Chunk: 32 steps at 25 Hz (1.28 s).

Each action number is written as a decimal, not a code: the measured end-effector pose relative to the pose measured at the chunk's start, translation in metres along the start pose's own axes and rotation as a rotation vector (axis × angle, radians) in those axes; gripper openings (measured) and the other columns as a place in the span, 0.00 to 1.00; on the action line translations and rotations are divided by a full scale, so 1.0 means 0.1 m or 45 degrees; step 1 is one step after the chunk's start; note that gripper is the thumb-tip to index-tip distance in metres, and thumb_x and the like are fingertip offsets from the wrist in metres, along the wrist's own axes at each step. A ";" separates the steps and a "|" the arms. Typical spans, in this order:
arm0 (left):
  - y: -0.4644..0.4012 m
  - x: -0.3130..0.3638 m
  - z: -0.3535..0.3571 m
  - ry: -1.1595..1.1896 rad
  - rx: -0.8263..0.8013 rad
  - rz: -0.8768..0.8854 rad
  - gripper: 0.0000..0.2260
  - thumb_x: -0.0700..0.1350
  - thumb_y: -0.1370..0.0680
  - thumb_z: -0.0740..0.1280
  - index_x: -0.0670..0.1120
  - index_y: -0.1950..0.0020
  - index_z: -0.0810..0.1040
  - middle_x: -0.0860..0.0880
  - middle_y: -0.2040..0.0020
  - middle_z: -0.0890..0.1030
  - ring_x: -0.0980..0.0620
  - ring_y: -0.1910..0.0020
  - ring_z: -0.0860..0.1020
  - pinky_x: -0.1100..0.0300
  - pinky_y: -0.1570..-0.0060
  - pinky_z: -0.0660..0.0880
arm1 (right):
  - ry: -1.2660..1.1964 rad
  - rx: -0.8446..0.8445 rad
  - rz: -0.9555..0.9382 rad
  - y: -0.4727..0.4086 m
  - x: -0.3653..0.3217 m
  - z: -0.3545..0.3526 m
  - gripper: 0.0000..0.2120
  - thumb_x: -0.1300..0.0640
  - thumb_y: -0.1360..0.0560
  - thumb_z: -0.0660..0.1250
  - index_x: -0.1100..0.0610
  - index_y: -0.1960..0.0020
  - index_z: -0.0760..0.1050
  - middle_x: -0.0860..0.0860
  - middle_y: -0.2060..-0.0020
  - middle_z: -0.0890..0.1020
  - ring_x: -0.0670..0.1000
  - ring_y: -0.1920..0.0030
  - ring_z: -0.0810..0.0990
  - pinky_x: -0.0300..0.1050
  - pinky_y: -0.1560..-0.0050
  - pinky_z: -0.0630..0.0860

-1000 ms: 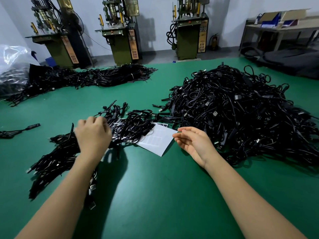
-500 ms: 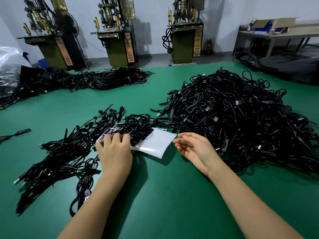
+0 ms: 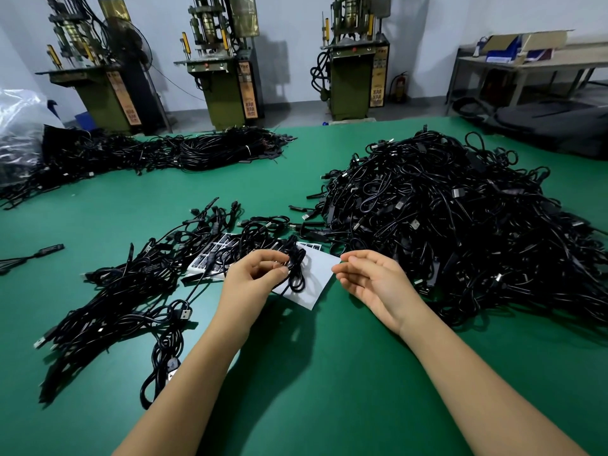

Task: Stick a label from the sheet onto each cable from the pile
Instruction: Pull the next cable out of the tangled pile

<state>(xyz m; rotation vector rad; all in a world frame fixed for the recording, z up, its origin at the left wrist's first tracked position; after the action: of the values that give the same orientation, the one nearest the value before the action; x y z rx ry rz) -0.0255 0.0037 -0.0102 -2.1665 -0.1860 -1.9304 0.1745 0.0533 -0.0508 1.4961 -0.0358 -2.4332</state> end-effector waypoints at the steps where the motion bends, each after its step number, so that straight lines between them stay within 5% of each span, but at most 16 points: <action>1: 0.00 -0.01 0.03 0.109 -0.047 -0.044 0.11 0.32 0.26 0.68 0.48 0.57 0.84 0.48 0.61 0.82 0.56 0.61 0.80 0.65 0.57 0.75 | 0.023 -0.003 -0.020 0.01 0.00 0.01 0.05 0.66 0.21 0.61 0.63 0.49 0.76 0.58 0.63 0.84 0.50 0.63 0.82 0.39 0.63 0.79; 3: 0.02 -0.04 0.13 0.348 -0.187 -0.130 0.11 0.33 0.27 0.68 0.48 0.57 0.85 0.47 0.58 0.84 0.55 0.62 0.81 0.64 0.61 0.75 | 0.218 -0.019 -0.157 0.04 -0.05 0.07 0.07 0.66 0.22 0.64 0.58 0.47 0.76 0.56 0.62 0.83 0.50 0.62 0.80 0.39 0.63 0.78; 7: 0.07 -0.01 0.33 0.541 -0.458 -0.150 0.08 0.37 0.33 0.73 0.47 0.56 0.85 0.46 0.60 0.84 0.56 0.66 0.79 0.66 0.67 0.74 | 1.281 -0.185 -0.675 0.22 -0.09 0.43 0.26 0.56 0.25 0.70 0.35 0.34 0.68 0.43 0.52 0.73 0.42 0.58 0.75 0.36 0.57 0.75; 9: 0.11 -0.02 0.41 0.538 -0.546 -0.151 0.09 0.39 0.35 0.75 0.45 0.56 0.85 0.45 0.62 0.82 0.55 0.68 0.76 0.66 0.68 0.73 | 1.435 -0.213 -0.825 0.29 -0.10 0.55 0.28 0.54 0.25 0.70 0.34 0.32 0.65 0.41 0.48 0.69 0.43 0.55 0.74 0.40 0.56 0.75; 13: 0.16 -0.05 0.50 0.448 -0.555 -0.166 0.11 0.39 0.34 0.75 0.43 0.53 0.85 0.44 0.61 0.83 0.55 0.68 0.76 0.67 0.69 0.71 | 1.268 -0.174 -0.935 0.37 -0.21 0.57 0.32 0.65 0.28 0.67 0.40 0.30 0.66 0.44 0.39 0.70 0.45 0.53 0.77 0.45 0.55 0.78; 16: 0.17 0.03 0.49 0.295 -0.422 0.001 0.09 0.41 0.33 0.74 0.43 0.54 0.85 0.46 0.61 0.84 0.55 0.66 0.77 0.66 0.67 0.73 | 1.138 -0.201 -0.873 0.36 -0.20 0.57 0.30 0.71 0.31 0.65 0.46 0.35 0.73 0.47 0.45 0.74 0.48 0.57 0.80 0.44 0.57 0.79; 19: 0.17 0.14 0.39 -0.067 -0.215 0.270 0.03 0.44 0.29 0.73 0.45 0.59 0.83 0.52 0.67 0.81 0.58 0.68 0.75 0.66 0.67 0.71 | 0.984 -0.178 -0.745 0.32 -0.19 0.50 0.23 0.67 0.32 0.66 0.44 0.43 0.76 0.48 0.56 0.77 0.47 0.66 0.76 0.38 0.62 0.74; 23: 0.22 0.27 0.42 -0.633 -0.061 0.658 0.05 0.41 0.28 0.74 0.40 0.60 0.83 0.46 0.65 0.77 0.49 0.66 0.74 0.57 0.65 0.70 | 0.580 -0.207 -0.444 0.20 -0.12 0.40 0.07 0.57 0.34 0.69 0.50 0.56 0.81 0.50 0.67 0.76 0.47 0.66 0.72 0.39 0.63 0.70; 26: 0.24 0.26 0.51 -0.888 -0.023 0.757 0.07 0.41 0.29 0.76 0.39 0.63 0.81 0.46 0.67 0.75 0.47 0.66 0.73 0.58 0.65 0.66 | 0.474 -0.218 -0.432 0.20 -0.13 0.39 0.06 0.53 0.33 0.76 0.51 0.58 0.83 0.48 0.71 0.76 0.44 0.70 0.73 0.34 0.67 0.70; 32: 0.31 0.37 0.53 -1.021 0.130 0.923 0.12 0.38 0.33 0.78 0.40 0.67 0.76 0.45 0.68 0.74 0.43 0.68 0.73 0.56 0.69 0.69 | 0.251 -0.023 -0.362 0.12 -0.12 0.22 0.03 0.58 0.26 0.71 0.58 0.56 0.81 0.49 0.73 0.77 0.44 0.73 0.72 0.34 0.70 0.69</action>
<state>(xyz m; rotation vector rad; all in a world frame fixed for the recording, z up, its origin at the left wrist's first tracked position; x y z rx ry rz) 0.0373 -0.0149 0.0180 -2.3475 0.3240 -0.6218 0.1630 0.0421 -0.0286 1.8350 0.2552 -2.4714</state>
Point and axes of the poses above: each hand's wrist, its own y-axis away from the middle knuckle, its own z-axis out of the palm, x = y × z, the point moved 9 cm from there along -y, towards the middle knuckle
